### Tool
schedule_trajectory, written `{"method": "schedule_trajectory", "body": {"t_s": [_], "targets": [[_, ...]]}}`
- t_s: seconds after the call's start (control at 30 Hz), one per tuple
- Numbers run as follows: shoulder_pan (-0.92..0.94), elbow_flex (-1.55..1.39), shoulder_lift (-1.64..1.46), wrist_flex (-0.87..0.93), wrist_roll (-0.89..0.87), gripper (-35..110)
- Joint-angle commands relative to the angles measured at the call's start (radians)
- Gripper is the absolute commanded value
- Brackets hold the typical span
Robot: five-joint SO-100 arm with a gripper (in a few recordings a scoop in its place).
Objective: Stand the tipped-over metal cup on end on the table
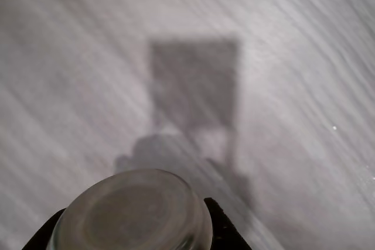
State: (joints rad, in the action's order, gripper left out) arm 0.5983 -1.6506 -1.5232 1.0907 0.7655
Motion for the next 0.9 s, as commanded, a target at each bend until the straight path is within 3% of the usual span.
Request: {"method": "schedule_trajectory", "body": {"t_s": [0.0, 0.13, 0.37, 0.57, 0.73, 0.87], "targets": [[-0.061, -0.221, -0.364, -0.262, 0.112, 0], [-0.173, -0.718, -0.696, -0.784, 0.316, 0], [-0.353, -1.131, -0.851, -1.353, 0.506, 0], [-0.383, -1.186, -0.592, -1.781, 0.597, 0], [-0.368, -1.117, -0.158, -2.24, 0.676, 0], [-0.365, -1.057, 0.123, -2.505, 0.695, 0]]}}
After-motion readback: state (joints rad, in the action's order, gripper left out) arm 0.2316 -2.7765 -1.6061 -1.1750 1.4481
